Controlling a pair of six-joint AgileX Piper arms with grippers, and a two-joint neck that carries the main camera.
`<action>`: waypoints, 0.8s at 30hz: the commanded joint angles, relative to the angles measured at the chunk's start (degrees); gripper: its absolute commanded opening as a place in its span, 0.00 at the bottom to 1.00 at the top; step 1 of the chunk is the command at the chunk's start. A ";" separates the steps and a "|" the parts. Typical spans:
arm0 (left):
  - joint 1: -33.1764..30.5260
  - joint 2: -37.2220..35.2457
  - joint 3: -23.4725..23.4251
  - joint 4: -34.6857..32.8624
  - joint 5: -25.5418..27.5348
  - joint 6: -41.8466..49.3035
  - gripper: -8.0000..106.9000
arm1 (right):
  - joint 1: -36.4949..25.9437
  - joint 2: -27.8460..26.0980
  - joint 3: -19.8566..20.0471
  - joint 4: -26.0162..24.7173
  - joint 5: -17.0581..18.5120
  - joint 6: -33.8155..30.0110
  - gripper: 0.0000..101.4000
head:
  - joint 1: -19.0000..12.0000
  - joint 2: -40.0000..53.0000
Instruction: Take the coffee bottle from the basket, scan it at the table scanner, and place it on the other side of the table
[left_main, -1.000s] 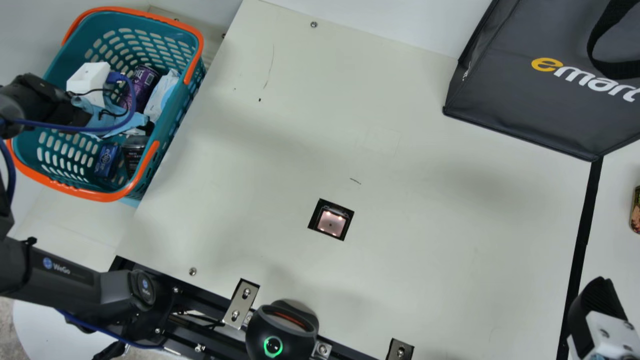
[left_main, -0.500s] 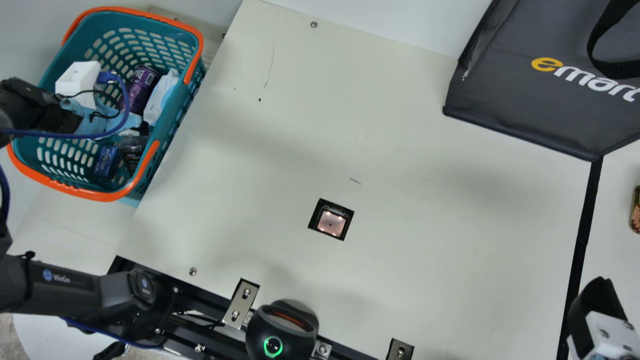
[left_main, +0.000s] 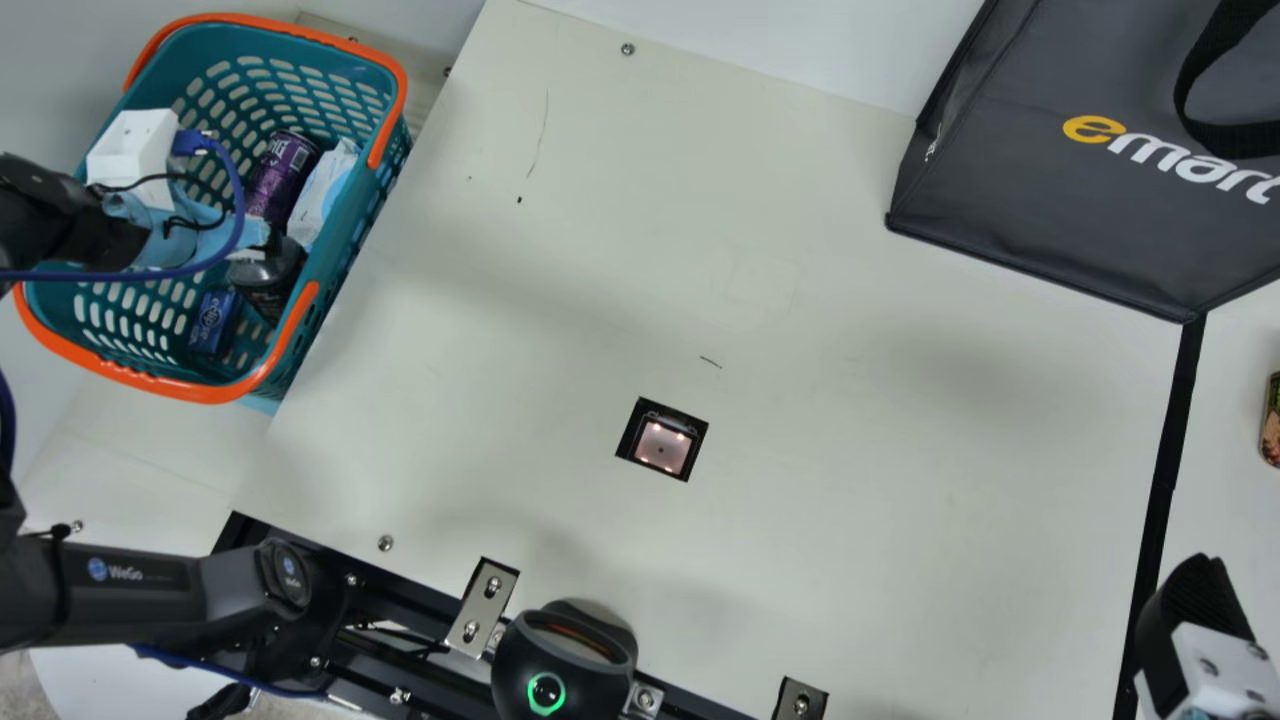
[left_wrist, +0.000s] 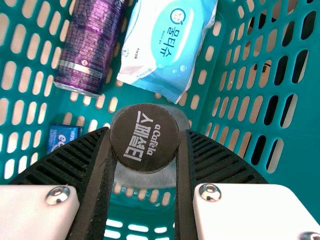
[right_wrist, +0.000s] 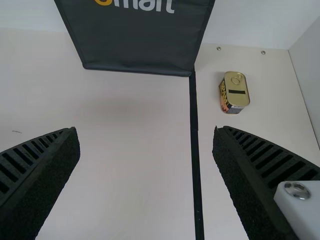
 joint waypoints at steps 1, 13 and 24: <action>-0.17 -0.34 0.01 0.24 -0.24 -0.54 0.00 | 0.00 0.00 0.00 0.00 0.00 0.00 0.94 | -1.66 0.23; -1.57 -3.35 -1.20 3.18 0.41 -5.92 0.00 | 0.00 0.00 0.00 0.00 0.00 0.00 0.94 | -1.66 0.23; -3.24 -8.57 -5.93 8.83 5.67 -15.17 0.00 | 0.00 0.00 0.00 0.00 -0.05 0.00 0.94 | -1.66 0.23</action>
